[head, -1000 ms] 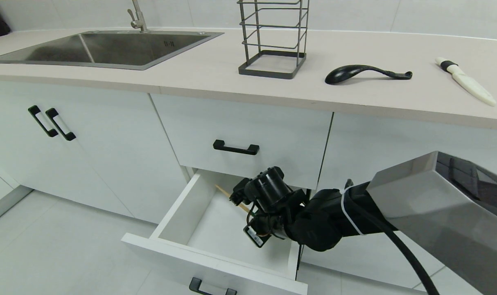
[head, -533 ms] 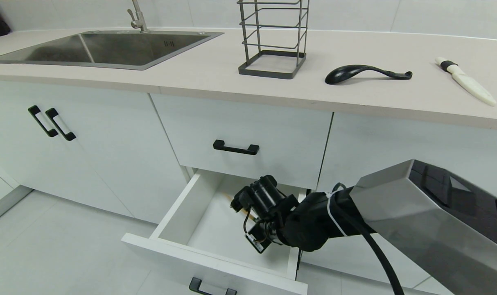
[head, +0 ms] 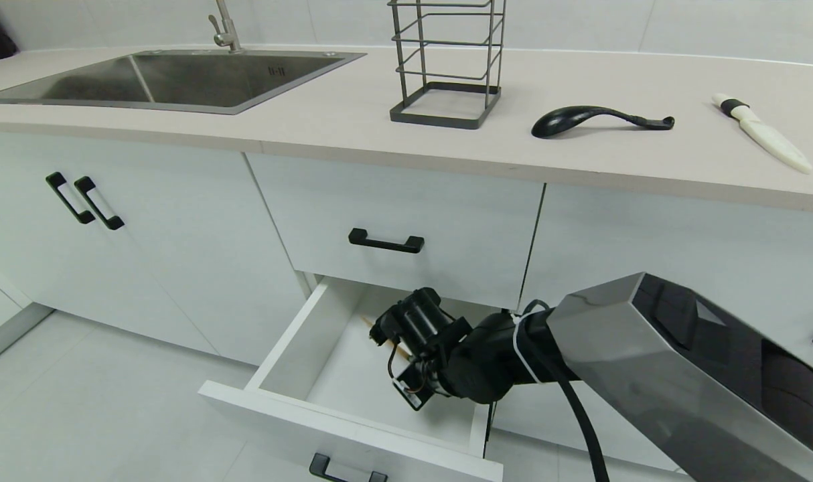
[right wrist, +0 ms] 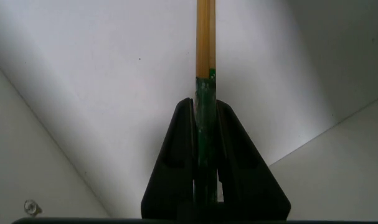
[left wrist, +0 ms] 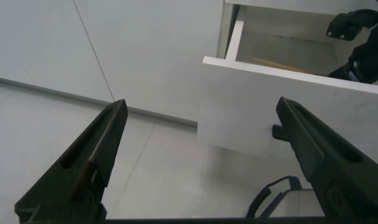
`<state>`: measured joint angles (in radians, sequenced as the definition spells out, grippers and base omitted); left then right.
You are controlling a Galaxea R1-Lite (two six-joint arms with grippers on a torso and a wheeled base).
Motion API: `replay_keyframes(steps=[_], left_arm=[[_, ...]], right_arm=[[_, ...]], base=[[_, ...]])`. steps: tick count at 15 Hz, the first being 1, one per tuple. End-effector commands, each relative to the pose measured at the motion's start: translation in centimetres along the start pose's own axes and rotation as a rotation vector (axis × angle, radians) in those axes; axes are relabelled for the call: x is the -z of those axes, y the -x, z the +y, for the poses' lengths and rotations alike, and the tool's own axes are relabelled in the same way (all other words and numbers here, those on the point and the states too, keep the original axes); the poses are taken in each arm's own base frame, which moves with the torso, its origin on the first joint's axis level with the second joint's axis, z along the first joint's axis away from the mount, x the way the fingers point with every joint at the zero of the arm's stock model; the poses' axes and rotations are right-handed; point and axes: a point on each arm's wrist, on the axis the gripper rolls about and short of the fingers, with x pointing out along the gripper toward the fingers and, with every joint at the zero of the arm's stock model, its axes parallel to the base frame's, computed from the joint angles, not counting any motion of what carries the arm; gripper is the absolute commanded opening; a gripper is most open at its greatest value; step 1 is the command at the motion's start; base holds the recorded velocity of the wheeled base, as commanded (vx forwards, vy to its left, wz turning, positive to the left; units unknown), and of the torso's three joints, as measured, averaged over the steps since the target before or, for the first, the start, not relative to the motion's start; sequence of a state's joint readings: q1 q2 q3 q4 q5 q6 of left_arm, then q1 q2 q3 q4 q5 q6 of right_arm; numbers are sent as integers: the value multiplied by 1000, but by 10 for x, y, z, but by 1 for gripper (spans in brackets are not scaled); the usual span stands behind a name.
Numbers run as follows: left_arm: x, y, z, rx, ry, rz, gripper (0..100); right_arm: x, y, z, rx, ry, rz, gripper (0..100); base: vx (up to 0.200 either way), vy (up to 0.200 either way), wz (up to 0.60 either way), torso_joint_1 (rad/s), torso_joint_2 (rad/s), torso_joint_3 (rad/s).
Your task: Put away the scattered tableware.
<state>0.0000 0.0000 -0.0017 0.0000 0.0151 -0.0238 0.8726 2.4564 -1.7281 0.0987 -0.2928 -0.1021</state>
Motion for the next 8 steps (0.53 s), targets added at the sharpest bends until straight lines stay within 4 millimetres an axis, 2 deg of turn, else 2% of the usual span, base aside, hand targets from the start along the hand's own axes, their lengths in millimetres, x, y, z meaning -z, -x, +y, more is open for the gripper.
replay_keyframes(steps=[1,8], left_arm=[[0,0,0,0,1,0,100],[0,0,0,-2,1,-1,100]], right_arm=[[3,-9,3,-1,4,11,0],[4,-22,6,-1,3,15,0]], base=[[0,0,0,0,0,0],[0,0,0,0,0,0]])
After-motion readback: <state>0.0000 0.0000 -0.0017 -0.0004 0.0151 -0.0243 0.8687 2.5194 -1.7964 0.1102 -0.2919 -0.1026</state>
